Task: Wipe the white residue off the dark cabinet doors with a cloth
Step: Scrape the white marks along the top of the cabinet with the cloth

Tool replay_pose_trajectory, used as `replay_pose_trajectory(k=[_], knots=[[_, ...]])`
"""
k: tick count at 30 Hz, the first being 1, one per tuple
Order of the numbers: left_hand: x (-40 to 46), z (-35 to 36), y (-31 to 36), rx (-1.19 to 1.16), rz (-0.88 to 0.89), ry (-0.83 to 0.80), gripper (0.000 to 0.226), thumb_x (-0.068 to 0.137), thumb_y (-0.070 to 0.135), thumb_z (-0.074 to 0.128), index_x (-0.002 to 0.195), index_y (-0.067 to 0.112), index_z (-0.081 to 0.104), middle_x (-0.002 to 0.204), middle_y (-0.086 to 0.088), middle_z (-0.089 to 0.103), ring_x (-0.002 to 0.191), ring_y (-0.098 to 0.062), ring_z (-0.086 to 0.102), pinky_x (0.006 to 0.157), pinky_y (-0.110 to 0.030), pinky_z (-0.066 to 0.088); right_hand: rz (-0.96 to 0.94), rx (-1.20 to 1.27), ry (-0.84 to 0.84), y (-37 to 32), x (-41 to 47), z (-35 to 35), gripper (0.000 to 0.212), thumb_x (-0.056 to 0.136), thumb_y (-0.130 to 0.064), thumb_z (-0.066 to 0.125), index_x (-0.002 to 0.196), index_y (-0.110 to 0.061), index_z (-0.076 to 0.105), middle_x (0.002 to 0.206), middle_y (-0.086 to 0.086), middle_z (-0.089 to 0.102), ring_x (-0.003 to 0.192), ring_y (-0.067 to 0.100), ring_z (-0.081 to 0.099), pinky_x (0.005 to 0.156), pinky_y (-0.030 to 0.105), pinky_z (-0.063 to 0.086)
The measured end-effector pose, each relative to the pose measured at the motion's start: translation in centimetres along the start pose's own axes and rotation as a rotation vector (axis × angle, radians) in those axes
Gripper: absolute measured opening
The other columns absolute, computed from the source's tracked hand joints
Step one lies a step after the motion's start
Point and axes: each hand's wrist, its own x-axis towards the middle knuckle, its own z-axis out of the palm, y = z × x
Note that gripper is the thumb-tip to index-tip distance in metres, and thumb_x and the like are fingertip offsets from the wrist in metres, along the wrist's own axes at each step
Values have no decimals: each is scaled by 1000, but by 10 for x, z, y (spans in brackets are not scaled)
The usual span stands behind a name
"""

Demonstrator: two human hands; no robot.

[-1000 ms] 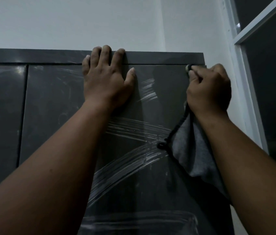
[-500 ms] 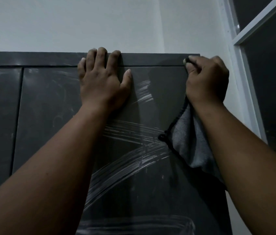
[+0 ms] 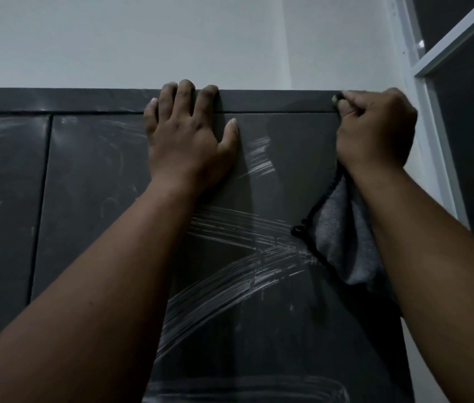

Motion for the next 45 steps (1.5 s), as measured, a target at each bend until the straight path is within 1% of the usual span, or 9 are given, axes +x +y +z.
replay_pose_trajectory(k=[3, 8, 14, 17, 21, 23, 29, 38, 45], knots=[[-1, 1, 1, -1, -5, 9, 59, 95, 62, 41, 147, 32, 43, 151, -2, 41, 152, -26, 25, 126, -48, 13, -43, 22, -40, -19, -12, 9, 29, 99, -37, 63, 123, -26, 75, 117, 12, 66, 108, 28, 64, 92, 33, 51], [-1, 0, 0, 4, 1, -3, 60, 95, 63, 41, 147, 32, 43, 152, -2, 41, 151, -26, 25, 126, -49, 13, -227, 70, -95, -22, -50, 6, 24, 99, -32, 67, 119, -26, 77, 90, 4, 56, 80, 18, 51, 70, 29, 44], [-1, -1, 0, 8, 10, -5, 60, 95, 62, 42, 147, 32, 43, 151, -1, 42, 151, -25, 26, 126, -48, 13, 5, 17, 20, -12, -28, 2, 27, 99, -34, 61, 122, -28, 75, 113, 10, 64, 105, 27, 62, 89, 34, 53], [0, 0, 0, 20, 10, -1, 61, 95, 63, 41, 147, 32, 43, 151, -1, 42, 150, -25, 27, 125, -47, 14, -2, 5, -8, -30, -26, 12, 28, 101, -30, 57, 124, -27, 74, 116, 11, 61, 106, 28, 61, 85, 25, 43], [1, 1, -3, 26, 15, 0, 63, 93, 65, 39, 147, 33, 43, 152, -1, 42, 151, -25, 27, 125, -48, 15, -189, 59, -99, -37, -58, 13, 26, 101, -32, 62, 122, -24, 76, 102, 10, 61, 90, 26, 59, 74, 33, 49], [2, 1, -6, 26, 28, -1, 64, 93, 66, 38, 149, 33, 43, 152, -1, 42, 151, -25, 27, 125, -48, 16, -203, 62, -86, -27, -66, 6, 26, 100, -36, 63, 121, -27, 76, 98, 8, 60, 86, 23, 57, 71, 30, 46], [1, -1, -10, 57, 54, 0, 67, 94, 67, 36, 151, 32, 41, 154, -1, 41, 151, -24, 27, 124, -47, 18, 6, 0, 22, -22, -38, 9, 31, 102, -35, 58, 129, -29, 71, 119, 9, 62, 108, 26, 61, 91, 38, 53], [2, -3, -11, 66, 65, -25, 67, 96, 67, 36, 154, 33, 39, 155, 0, 40, 152, -24, 25, 124, -46, 18, -279, 37, -123, -36, -90, 5, 19, 101, -29, 65, 111, -21, 79, 84, 4, 50, 71, 23, 48, 59, 31, 34], [4, -6, -18, 79, 106, -47, 69, 95, 68, 35, 154, 32, 39, 155, 2, 40, 151, -22, 26, 121, -45, 19, -8, -33, 0, -47, -54, 19, 30, 104, -32, 57, 128, -25, 72, 110, 10, 61, 98, 30, 60, 75, 32, 44]])
